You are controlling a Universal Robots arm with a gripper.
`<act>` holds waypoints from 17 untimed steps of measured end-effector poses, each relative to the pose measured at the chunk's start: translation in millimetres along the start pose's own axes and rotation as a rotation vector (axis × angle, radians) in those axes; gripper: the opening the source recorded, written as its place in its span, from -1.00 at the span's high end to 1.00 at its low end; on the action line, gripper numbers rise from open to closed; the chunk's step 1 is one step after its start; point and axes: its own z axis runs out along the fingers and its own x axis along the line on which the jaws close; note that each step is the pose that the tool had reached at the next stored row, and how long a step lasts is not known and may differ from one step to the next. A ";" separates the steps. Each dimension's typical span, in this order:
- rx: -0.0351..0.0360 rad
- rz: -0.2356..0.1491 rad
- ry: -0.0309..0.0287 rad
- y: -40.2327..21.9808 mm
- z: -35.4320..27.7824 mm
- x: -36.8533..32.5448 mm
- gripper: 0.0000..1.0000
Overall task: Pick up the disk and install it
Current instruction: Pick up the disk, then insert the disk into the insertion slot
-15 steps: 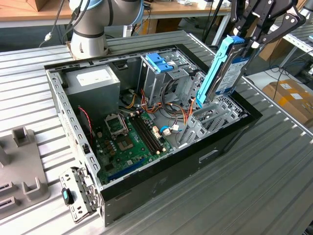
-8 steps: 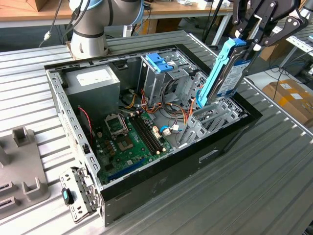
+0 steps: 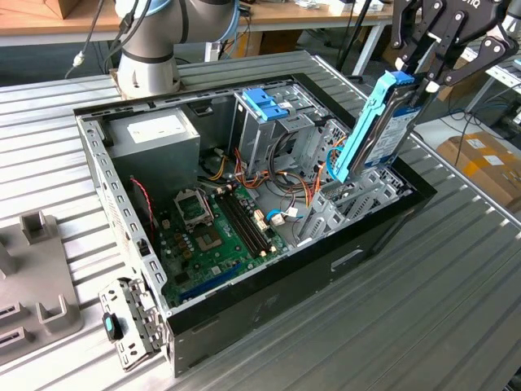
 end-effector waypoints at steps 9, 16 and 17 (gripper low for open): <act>0.0000 0.000 0.0001 0.1 1.9 0.0 0.30; 0.0000 0.000 0.0001 0.1 3.2 0.0 0.30; 0.0000 0.000 0.0001 0.1 3.2 0.0 0.30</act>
